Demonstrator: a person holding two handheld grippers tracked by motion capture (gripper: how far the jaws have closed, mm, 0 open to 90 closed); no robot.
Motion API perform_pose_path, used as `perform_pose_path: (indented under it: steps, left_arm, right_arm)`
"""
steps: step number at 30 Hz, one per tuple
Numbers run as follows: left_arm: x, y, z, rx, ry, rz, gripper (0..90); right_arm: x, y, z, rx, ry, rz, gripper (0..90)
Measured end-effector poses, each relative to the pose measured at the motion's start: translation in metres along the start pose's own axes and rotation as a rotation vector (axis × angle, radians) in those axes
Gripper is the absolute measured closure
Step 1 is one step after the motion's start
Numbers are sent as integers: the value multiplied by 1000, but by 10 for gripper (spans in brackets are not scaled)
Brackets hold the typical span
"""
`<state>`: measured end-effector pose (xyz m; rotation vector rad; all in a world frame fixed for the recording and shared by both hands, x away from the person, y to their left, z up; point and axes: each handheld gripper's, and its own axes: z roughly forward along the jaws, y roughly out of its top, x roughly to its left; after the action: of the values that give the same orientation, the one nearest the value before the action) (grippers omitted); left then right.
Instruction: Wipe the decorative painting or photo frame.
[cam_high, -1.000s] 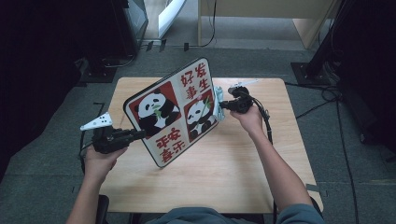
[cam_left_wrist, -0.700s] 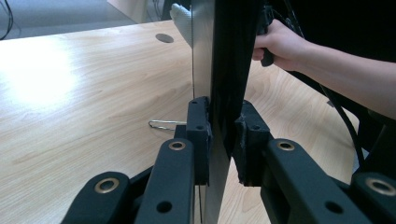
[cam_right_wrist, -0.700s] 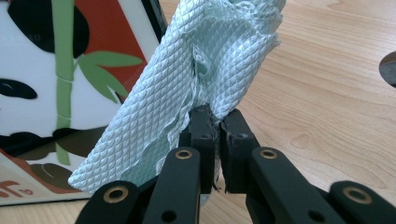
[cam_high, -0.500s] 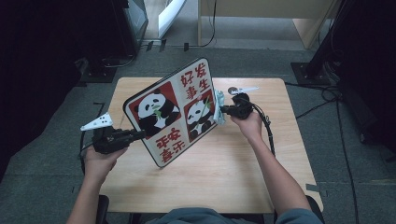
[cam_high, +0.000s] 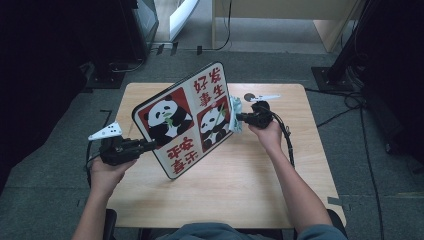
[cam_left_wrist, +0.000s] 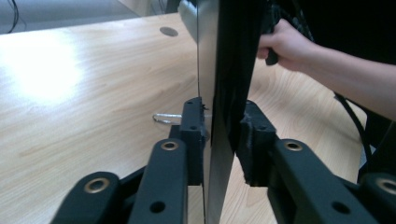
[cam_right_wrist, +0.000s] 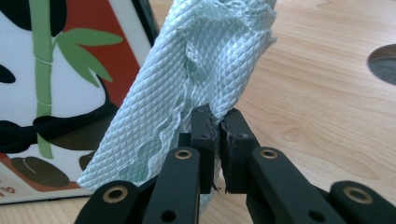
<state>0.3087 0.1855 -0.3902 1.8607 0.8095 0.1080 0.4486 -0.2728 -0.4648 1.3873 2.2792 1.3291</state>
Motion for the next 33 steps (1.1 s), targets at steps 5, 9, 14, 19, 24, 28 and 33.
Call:
perform_pose_path:
  steps: [5, 9, 14, 19, 24, 28, 33]
  left_arm:
    - [-1, 0, -4, 5, 9, 18, 699]
    - [0, 0, -7, 1, 8, 6, 660]
    - [-2, 2, -11, 20, 13, 8, 638]
    - [-2, -4, -17, 41, 16, 24, 626]
    - [3, -7, -21, 38, 17, 9, 616]
    - [6, -10, -21, 41, 14, 3, 610]
    - [13, -14, -23, 36, 16, -3, 606]
  right_arm:
    - [-5, 0, -11, -23, -9, 24, 852]
    - [-10, -1, -21, -35, -32, 26, 852]
    - [-14, -3, -31, -31, -58, 28, 852]
    - [-18, -8, -39, -39, -70, 36, 851]
    - [-23, -13, -46, -39, -88, 49, 851]
    - [-29, -18, -53, -25, -100, 70, 851]
    - [-38, -26, -63, -16, -126, 89, 852]
